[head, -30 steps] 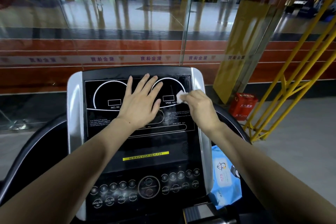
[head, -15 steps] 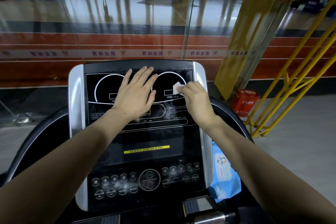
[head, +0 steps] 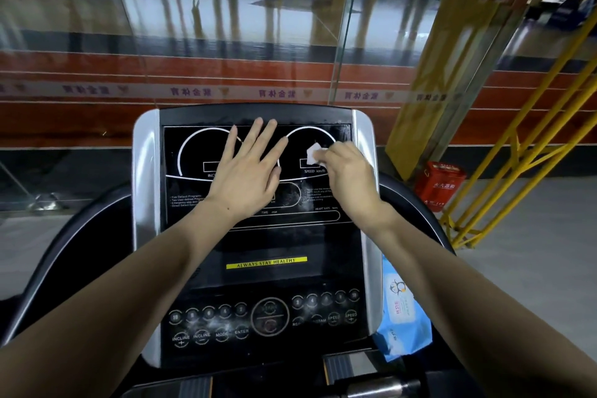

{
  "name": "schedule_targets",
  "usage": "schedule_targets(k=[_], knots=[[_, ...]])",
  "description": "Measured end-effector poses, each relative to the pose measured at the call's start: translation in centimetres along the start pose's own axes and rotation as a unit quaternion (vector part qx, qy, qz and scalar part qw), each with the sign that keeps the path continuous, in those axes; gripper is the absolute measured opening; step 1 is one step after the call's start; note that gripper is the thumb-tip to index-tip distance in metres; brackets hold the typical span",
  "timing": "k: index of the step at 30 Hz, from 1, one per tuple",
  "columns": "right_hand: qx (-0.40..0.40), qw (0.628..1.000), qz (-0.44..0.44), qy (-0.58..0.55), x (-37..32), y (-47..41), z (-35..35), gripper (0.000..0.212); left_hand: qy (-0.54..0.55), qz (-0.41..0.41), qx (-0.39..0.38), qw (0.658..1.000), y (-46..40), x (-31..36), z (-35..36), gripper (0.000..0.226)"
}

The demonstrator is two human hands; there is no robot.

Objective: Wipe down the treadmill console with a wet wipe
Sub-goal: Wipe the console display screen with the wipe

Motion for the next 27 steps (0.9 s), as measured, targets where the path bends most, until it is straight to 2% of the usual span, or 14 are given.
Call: schedule_targets(k=[6, 9, 12, 16, 22, 25, 27], knots=[[-0.068, 0.992, -0.084, -0.065, -4.9, 8.1, 1.1, 0.026, 0.011, -0.019, -0.002, 1.000, 1.3, -0.8, 0.1, 0.059], [-0.088, 0.988, -0.118, -0.051, -5.1, 7.7, 1.4, 0.030, 0.004, -0.018, -0.003, 1.000, 1.6, -0.8, 0.2, 0.059], [-0.073, 0.993, -0.089, -0.037, -3.3, 3.3, 1.3, 0.037, 0.008, -0.020, 0.002, 1.000, 1.6, -0.9, -0.2, 0.059], [-0.013, 1.000, -0.008, -0.020, -1.5, -0.5, 1.4, 0.030, 0.004, -0.019, 0.000, 1.000, 1.8, -1.0, -0.3, 0.059], [-0.092, 0.990, -0.093, -0.056, -6.0, 8.4, 2.6, 0.039, 0.006, -0.026, 0.000, 1.000, 2.5, -2.0, -0.4, 0.059], [-0.107, 0.986, -0.110, -0.058, -5.6, 6.7, 3.0, 0.041, -0.004, -0.031, -0.006, 1.000, 2.9, -2.4, -0.3, 0.060], [-0.083, 0.993, -0.080, -0.041, -4.1, 2.9, 3.0, 0.038, -0.005, -0.032, -0.009, 0.999, 3.1, -2.6, -0.3, 0.060]])
Point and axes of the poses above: each hand's wrist, its own y-axis away from the middle knuckle, its own z-axis out of the palm, x = y × z, the point moved 8 cm from there along -y, towards the middle knuckle, and after that the axes turned 11 degrees about -z, right-handed, at the moved point
